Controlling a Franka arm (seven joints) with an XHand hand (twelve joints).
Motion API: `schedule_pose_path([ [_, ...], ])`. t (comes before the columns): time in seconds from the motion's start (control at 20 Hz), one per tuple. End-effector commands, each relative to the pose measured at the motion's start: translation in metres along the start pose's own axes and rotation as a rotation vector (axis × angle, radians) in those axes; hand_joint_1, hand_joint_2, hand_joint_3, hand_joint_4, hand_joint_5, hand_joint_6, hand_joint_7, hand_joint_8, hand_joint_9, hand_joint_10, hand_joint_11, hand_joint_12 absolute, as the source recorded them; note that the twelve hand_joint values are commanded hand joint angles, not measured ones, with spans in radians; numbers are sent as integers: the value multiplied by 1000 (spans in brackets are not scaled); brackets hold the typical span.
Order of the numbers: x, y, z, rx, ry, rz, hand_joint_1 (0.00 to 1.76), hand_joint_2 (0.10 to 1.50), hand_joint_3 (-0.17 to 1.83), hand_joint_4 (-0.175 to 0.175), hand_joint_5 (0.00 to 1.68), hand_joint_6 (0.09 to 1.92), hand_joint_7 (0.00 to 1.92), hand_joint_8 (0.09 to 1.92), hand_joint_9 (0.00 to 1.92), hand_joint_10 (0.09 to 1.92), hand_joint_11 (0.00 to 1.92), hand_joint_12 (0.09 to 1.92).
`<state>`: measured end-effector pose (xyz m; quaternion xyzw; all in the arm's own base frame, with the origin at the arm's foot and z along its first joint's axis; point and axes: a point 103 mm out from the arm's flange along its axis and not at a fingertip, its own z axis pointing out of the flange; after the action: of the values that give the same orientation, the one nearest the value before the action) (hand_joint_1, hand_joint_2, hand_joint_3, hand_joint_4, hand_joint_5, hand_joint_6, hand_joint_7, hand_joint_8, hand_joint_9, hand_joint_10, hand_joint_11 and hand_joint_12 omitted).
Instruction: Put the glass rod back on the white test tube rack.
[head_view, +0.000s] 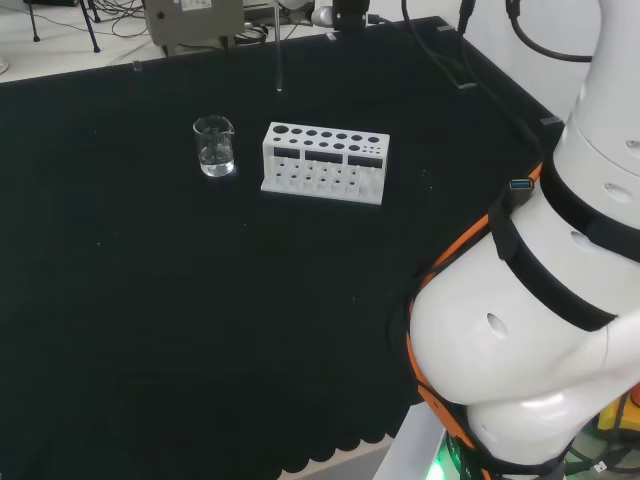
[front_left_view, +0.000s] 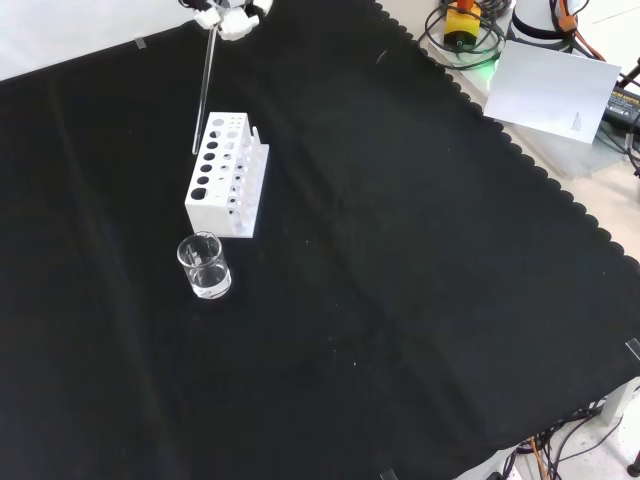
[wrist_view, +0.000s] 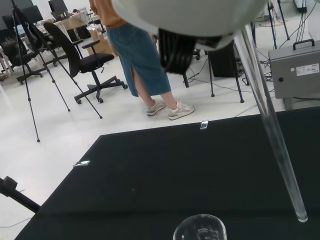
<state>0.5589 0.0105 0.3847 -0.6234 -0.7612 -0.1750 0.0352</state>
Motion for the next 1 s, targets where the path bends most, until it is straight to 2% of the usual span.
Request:
schedule_pose_path([
  [0.05, -4, -11, -3, 6, -13, 0, 1306, 601, 938, -175, 1089, 884, 1154, 1282, 1570, 1037, 1645, 858],
  [0.15, 0, -13, -10, 5, -12, -3, 1306, 601, 938, -175, 1090, 884, 1154, 1282, 1571, 1036, 1645, 859],
  [0.35, 2, -21, 5, 3, 18, -15, 1306, 600, 939, -175, 1090, 884, 1155, 1281, 1571, 1036, 1645, 859],
  [0.55, 11, -12, 19, 24, 18, -24, 1306, 600, 940, -175, 1090, 885, 1155, 1281, 1571, 1036, 1645, 860],
  [1.0, 12, -17, 18, 24, 25, -37, 1307, 599, 942, -175, 1090, 886, 1156, 1281, 1572, 1035, 1646, 862],
])
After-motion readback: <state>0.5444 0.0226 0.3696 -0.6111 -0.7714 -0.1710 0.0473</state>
